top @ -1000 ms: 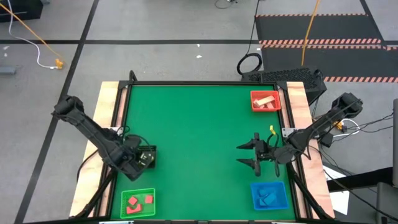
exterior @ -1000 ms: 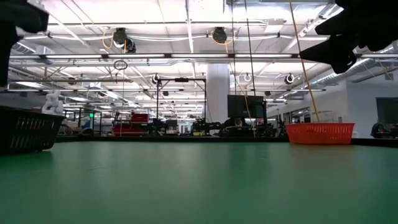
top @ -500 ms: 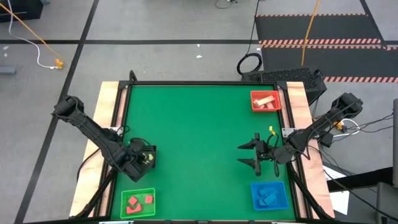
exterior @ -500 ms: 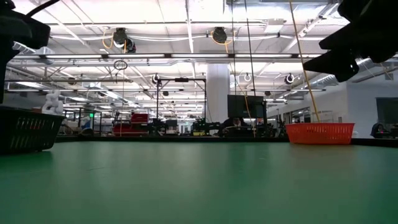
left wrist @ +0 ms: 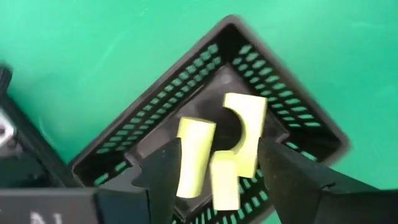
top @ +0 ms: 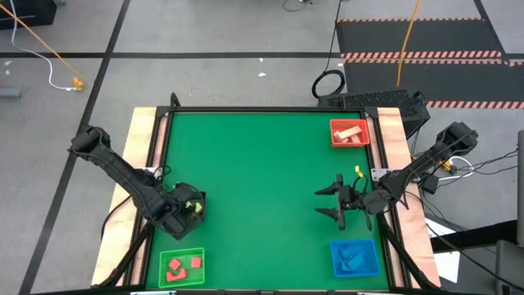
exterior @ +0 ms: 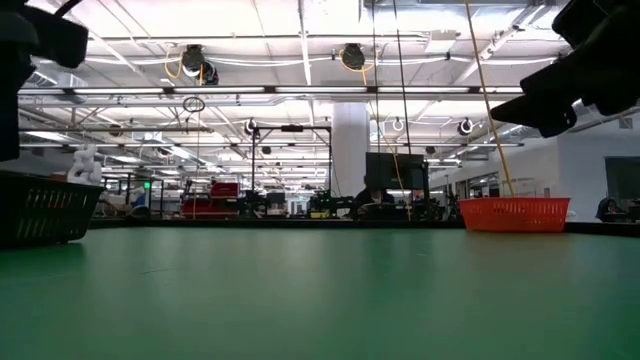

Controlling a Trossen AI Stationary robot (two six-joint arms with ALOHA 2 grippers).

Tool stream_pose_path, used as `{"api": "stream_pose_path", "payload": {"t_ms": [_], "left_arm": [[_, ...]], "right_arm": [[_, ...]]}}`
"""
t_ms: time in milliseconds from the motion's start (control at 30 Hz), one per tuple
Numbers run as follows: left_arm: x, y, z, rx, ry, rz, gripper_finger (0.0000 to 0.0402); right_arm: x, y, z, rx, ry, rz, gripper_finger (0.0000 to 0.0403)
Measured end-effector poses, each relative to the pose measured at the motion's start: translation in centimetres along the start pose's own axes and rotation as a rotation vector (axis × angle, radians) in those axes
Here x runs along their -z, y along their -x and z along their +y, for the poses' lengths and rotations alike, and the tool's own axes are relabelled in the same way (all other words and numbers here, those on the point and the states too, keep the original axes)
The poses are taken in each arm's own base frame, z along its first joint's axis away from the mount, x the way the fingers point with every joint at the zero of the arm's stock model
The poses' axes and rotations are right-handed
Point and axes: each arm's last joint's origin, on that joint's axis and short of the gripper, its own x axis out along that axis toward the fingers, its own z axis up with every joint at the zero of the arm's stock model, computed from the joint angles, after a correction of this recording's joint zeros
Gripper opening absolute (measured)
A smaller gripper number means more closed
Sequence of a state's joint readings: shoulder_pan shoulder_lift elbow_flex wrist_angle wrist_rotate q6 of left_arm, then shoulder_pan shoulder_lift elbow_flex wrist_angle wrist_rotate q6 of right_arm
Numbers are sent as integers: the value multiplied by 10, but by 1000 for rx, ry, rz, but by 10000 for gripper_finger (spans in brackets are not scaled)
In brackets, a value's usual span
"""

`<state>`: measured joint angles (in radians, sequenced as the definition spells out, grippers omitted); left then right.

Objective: Sort & place blocks by color
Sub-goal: Return to Home Position

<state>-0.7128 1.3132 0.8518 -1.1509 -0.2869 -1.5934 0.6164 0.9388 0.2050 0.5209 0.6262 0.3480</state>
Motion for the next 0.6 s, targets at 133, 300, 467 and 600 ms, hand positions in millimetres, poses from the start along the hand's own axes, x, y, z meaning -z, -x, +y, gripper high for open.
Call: {"api": "stream_pose_path", "payload": {"t_ms": [133, 300, 467, 600], "left_arm": [[-2, 8, -5, 32, -144, -9, 229], [-6, 16, -9, 61, -265, -63, 236], [-8, 19, -13, 91, -257, -124, 233], [-9, 19, -16, 114, -265, -129, 230]], "right_arm": [[3, 3, -3, 1, -3, -6, 267], [14, 6, -10, 8, -3, 14, 267], [21, 10, -16, -8, -85, -26, 267], [12, 11, -14, -40, -120, -115, 267]]}}
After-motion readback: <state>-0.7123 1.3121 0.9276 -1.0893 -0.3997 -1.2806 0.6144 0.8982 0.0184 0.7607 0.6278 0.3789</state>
